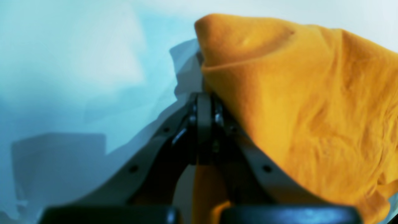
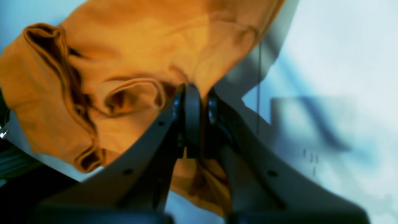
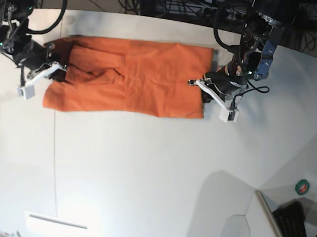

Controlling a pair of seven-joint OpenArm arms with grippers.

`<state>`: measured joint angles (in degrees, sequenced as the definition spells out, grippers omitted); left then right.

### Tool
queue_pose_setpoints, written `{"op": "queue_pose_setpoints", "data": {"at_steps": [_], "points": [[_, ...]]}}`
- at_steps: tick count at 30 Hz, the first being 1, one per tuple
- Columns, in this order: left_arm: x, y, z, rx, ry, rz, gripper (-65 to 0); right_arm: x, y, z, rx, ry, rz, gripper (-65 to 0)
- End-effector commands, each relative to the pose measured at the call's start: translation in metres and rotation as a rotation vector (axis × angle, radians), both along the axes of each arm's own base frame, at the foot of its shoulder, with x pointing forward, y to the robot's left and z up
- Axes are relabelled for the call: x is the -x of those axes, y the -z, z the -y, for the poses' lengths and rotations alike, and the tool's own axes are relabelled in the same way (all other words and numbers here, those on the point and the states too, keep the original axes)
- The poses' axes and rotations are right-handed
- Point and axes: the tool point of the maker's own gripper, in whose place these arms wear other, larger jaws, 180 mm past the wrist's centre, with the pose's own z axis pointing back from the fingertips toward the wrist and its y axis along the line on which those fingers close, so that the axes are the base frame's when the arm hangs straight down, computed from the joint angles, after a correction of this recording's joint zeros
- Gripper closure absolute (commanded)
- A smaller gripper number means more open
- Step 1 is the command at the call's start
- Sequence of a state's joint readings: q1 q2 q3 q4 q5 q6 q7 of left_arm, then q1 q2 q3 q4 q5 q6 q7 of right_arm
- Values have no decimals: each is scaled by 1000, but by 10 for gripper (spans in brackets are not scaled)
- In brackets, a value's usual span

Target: Layout the t-shirt on the table in an organized manner, then fold the t-shirt properly

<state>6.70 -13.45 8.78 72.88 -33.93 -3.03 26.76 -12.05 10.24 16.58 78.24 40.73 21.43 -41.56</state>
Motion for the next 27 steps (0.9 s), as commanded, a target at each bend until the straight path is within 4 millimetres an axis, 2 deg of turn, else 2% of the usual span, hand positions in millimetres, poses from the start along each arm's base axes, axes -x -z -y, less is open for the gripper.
{"op": "queue_pose_setpoints", "data": {"at_steps": [1, 6, 10, 15, 20, 24, 27], "points": [[2, 1, 0, -6, 4, -15, 0, -12, -16, 2, 4, -12, 54, 0], [2, 1, 13, 22, 2, -15, 0, -12, -37, -10, 20, -92, 57, 0], [0, 0, 29, 58, -1, -11, 0, -17, -52, -17, 24, -77, 59, 0], [0, -1, 44, 90, -5, -11, 0, -15, -67, -60, 4, -193, 95, 0], [1, -1, 49, 100, -6, -14, 0, -2, -82, -101, -40, -264, 124, 0], [4, 0, 50, 101, -6, -20, 0, 8, -86, -130, -83, -280, 98, 0], [5, 1, 48, 97, -6, -23, 0, 9, -91, -153, -111, -323, 129, 0]]}}
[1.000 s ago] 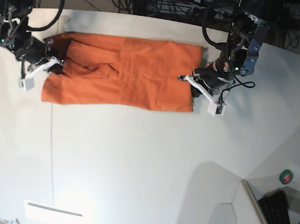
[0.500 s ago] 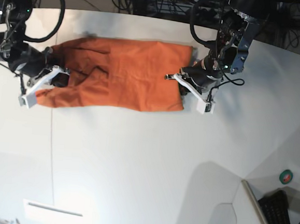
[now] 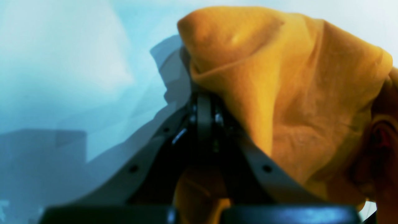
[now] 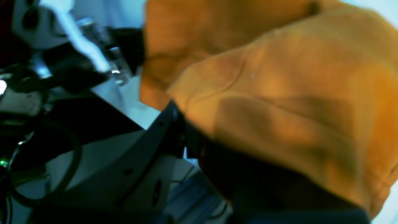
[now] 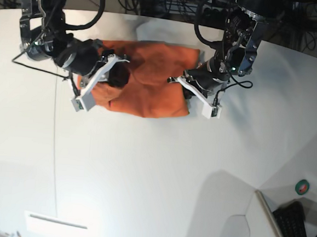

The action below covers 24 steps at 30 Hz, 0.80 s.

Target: Layout the t-shirt on the table in an organized manner, then fold the t-shirt properly

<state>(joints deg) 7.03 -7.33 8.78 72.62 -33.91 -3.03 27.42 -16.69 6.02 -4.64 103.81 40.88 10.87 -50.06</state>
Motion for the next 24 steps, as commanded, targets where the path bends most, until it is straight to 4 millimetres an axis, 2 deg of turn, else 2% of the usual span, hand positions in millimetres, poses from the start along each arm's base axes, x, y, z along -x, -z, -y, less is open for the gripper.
{"op": "queue_pose_setpoints", "data": {"at_steps": [1, 5, 8, 13, 15, 19, 20, 24], "points": [[0, -1, -1, -8, 6, -2, 0, -9, -13, -9, -34, 7, 47, 0], [1, 0, -7, -21, 10, -5, 0, -9, -16, -34, -61, 3, 47, 0], [6, 1, -1, -26, 48, -24, 0, -11, -21, -55, -71, -39, 50, 0], [6, 1, -8, -44, 54, -24, 0, -25, -27, -69, -52, -78, 72, 0], [6, 2, -13, -57, 58, -25, 0, -30, -21, -72, -32, -101, 65, 0], [6, 2, -20, -69, 54, -24, 0, -33, 4, -58, 73, -102, 26, 0], [6, 3, -28, -85, 56, -26, 0, -34, 8, -50, 99, -92, 30, 0], [6, 3, -35, -102, 57, -23, 0, -35, 3, -18, 142, -49, 58, 0]]}}
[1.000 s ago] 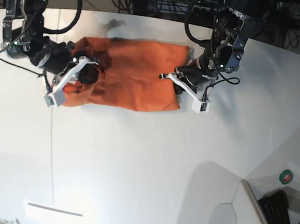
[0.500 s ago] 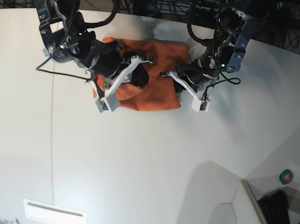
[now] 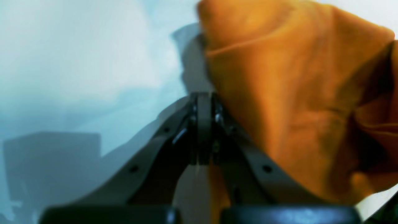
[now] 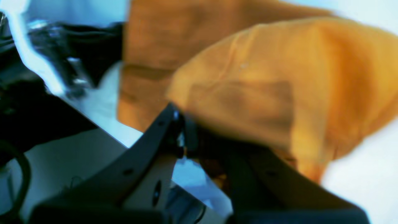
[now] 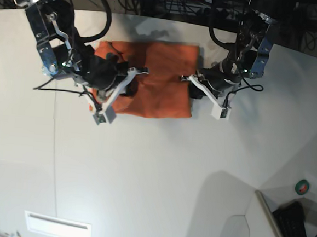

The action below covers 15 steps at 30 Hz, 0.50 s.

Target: Layout the t-shirt on the table in an organized manner, then fold the t-shirt properly

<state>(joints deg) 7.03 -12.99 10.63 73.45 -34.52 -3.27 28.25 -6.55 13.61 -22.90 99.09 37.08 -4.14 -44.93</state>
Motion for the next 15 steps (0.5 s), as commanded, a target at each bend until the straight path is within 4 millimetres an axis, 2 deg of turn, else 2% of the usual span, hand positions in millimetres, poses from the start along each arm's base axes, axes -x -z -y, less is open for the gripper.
{"op": "queue_pose_setpoints", "data": {"at_steps": [1, 3, 7, 12, 15], "points": [[3, 1, -4, -24, 6, -15, 0, -9, -18, -1, -32, 7, 58, 0], [1, -1, -9, -34, 10, -8, 0, -6, -26, 4, -30, 4, 79, 0], [-4, -8, -4, -26, 15, 12, 0, -1, -40, 5, -35, -11, 114, 0], [-6, -8, -2, -24, 20, 15, 0, -4, -56, 0, -55, -21, 157, 0], [-6, -8, -4, -26, 16, 15, 0, -4, -60, 5, -41, -30, 173, 0]]}}
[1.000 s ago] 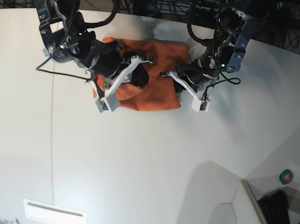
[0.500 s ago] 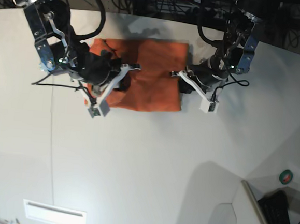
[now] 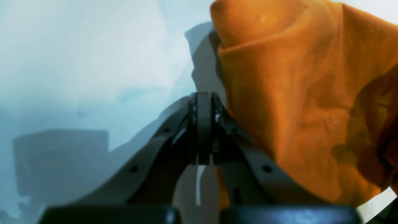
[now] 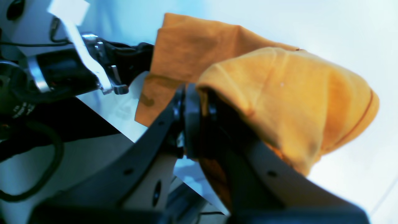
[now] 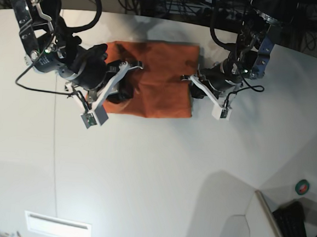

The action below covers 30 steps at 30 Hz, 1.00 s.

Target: Layout the t-shirt on the table in an organized manner, then fold the t-shirt properly

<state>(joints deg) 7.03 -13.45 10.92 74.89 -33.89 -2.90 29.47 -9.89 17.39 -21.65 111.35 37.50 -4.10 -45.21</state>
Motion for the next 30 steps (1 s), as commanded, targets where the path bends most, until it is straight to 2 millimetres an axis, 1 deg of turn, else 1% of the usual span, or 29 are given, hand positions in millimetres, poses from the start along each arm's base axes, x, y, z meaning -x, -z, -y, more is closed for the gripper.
{"op": "queue_pose_setpoints", "data": {"at_steps": [1, 4, 7, 8, 9, 12, 15, 18, 23, 25, 27, 28, 29, 30], "points": [[-4, -4, -5, -13, -2, 12, 0, -8, -12, 0, -16, 3, 46, 0], [-4, -4, -5, -13, -2, 12, 0, -7, -14, -2, -18, -3, 50, 0], [-4, -3, -4, -13, 0, 10, 0, -5, -9, -7, -26, -6, 33, 0], [-4, -3, -3, -12, 1, 9, 0, -3, -6, -15, -35, -16, 20, 0], [-5, -4, -3, -11, 1, 12, 0, -7, -3, -20, -38, -22, 16, 0], [-5, -5, -1, -8, 4, 16, 0, -13, 10, -29, -22, -45, -8, 0], [-5, -5, -1, -8, 4, 16, 0, -16, 15, -39, -20, -68, -19, 0], [-5, -4, -3, -11, 4, 15, 0, -20, 26, -48, -23, -65, -53, 0], [-3, -3, -5, -10, -4, 10, 0, -14, 50, -66, -41, -48, -147, 0], [-3, -4, -6, -11, -4, 11, 0, -12, 56, -68, -40, -45, -168, 0], [-5, -9, -16, -29, 1, 25, 0, -10, 60, -68, -35, -43, -180, 0], [-3, -11, -19, -36, 5, 29, 0, -10, 60, -68, -35, -43, -182, -60], [-3, -16, -27, -51, 3, 42, 0, -9, 61, -68, -35, -43, -185, -146], [-5, -22, -39, -63, -15, 58, 0, -8, 61, -68, -37, -43, -187, -215]]}}
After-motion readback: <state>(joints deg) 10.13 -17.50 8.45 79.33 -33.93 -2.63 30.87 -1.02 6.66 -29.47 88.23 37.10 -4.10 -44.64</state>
